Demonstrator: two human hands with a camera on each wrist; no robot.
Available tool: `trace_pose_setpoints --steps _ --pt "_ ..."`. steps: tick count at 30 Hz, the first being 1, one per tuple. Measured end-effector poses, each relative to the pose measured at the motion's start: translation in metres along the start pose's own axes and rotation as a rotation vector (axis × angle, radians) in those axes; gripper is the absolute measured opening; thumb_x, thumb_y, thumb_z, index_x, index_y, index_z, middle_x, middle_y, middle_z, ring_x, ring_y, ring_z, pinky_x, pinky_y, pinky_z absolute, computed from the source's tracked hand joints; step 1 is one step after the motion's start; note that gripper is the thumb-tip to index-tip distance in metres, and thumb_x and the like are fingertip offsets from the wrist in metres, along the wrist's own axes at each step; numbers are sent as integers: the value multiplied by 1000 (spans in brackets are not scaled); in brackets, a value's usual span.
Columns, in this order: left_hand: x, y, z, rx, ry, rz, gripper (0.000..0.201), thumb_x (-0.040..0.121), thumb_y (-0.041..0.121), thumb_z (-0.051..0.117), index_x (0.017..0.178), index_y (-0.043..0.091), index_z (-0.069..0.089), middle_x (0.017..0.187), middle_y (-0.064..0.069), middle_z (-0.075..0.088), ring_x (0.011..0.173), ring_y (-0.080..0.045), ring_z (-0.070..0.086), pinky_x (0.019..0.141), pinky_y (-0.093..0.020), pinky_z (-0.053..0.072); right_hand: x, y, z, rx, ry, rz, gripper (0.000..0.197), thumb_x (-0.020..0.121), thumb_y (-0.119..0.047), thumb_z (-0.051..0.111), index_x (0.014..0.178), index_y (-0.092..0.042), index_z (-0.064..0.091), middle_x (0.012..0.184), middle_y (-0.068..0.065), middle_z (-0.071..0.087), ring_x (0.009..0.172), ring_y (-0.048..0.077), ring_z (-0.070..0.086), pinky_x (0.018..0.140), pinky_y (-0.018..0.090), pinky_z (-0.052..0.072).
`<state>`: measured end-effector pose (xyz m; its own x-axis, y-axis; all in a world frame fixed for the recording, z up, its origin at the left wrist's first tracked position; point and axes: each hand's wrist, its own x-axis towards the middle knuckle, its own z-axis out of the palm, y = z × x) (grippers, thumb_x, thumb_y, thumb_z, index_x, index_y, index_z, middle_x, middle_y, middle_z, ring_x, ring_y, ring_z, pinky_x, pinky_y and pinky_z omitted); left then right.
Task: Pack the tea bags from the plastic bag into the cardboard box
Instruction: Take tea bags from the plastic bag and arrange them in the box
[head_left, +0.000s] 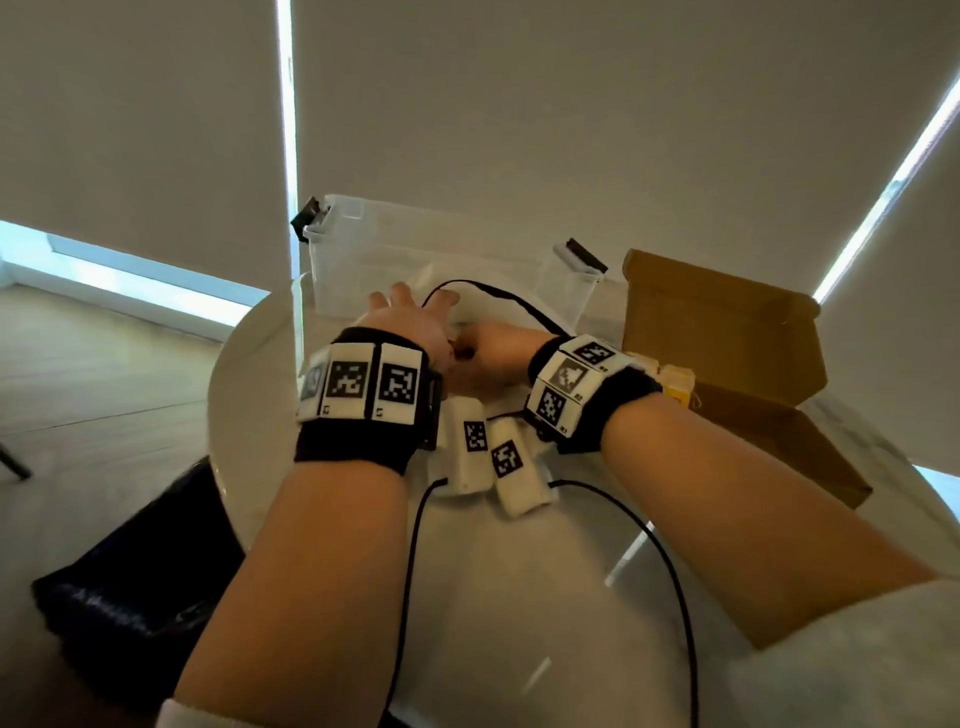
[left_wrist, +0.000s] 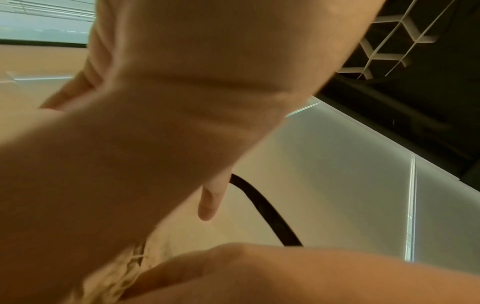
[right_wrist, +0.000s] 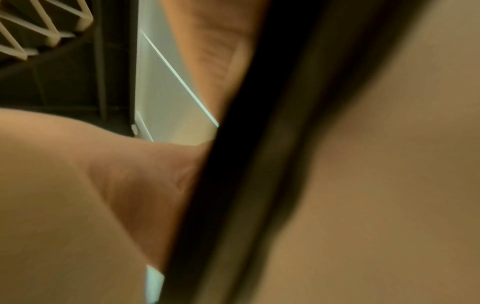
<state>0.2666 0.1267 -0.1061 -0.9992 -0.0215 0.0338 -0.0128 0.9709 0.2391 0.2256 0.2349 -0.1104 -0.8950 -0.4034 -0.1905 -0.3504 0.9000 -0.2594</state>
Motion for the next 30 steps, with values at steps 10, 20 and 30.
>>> trace_pose_setpoints --steps 10,20,30 --pt "5 -1 4 34 -14 7 97 76 16 74 148 35 12 145 -15 23 132 -37 27 98 -47 40 6 4 0 -164 20 20 34 91 -25 59 119 -6 57 106 10 59 88 18 49 75 26 38" --pt "6 0 6 4 -20 2 99 74 14 75 148 33 12 145 -13 22 132 -36 25 99 -46 38 -7 12 -15 12 270 -35 16 83 -4 62 97 -4 69 89 10 63 82 20 58 69 30 47" --pt "10 1 3 -61 6 51 92 68 27 81 142 38 28 151 -6 14 139 -34 12 107 -56 24 -73 12 -57 521 605 -148 13 83 -1 67 82 -14 64 84 2 64 67 14 65 65 22 58"
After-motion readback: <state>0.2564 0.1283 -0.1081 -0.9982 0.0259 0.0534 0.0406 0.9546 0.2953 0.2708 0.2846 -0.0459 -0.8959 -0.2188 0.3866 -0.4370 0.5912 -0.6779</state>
